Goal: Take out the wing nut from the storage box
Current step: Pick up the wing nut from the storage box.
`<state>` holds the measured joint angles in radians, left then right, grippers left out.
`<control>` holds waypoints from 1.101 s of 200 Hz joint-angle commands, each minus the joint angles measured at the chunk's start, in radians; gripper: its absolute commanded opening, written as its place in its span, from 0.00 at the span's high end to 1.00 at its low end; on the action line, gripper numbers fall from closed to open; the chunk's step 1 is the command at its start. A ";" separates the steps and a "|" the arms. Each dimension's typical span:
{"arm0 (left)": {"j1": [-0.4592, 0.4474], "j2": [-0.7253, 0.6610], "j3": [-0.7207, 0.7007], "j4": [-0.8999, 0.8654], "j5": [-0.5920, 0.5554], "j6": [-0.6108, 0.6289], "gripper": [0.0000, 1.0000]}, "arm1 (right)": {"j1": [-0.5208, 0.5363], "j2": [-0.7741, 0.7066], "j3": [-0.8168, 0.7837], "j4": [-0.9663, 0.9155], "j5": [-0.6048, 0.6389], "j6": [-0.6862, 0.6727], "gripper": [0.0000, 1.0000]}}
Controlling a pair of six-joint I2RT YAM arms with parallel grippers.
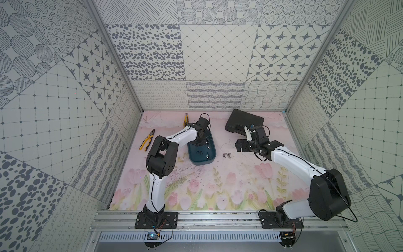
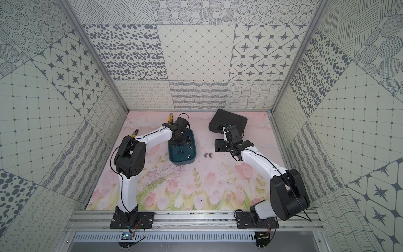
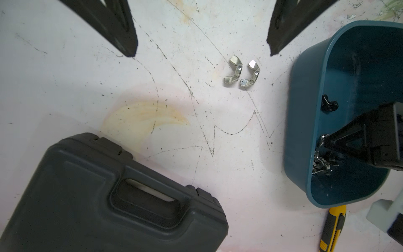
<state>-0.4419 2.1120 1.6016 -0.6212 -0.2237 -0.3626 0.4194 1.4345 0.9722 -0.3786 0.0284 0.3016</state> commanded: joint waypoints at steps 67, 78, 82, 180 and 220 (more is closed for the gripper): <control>0.013 0.027 0.000 -0.018 0.040 0.054 0.75 | 0.011 -0.023 -0.016 0.024 0.011 0.007 0.03; 0.012 0.034 -0.001 -0.017 0.041 0.054 0.75 | 0.011 -0.022 -0.017 0.023 0.011 0.005 0.03; 0.012 0.035 -0.002 -0.017 0.042 0.055 0.76 | 0.010 -0.022 -0.019 0.023 0.011 0.005 0.03; 0.013 0.009 -0.026 -0.006 0.083 0.041 0.92 | 0.012 -0.039 -0.038 0.026 0.011 0.007 0.03; 0.013 -0.038 -0.038 -0.006 0.104 0.027 0.96 | 0.013 -0.063 -0.049 0.026 0.008 0.014 0.03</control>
<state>-0.4309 2.1082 1.5726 -0.5964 -0.1646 -0.3229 0.4263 1.4178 0.9390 -0.3779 0.0345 0.3038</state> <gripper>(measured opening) 0.111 0.974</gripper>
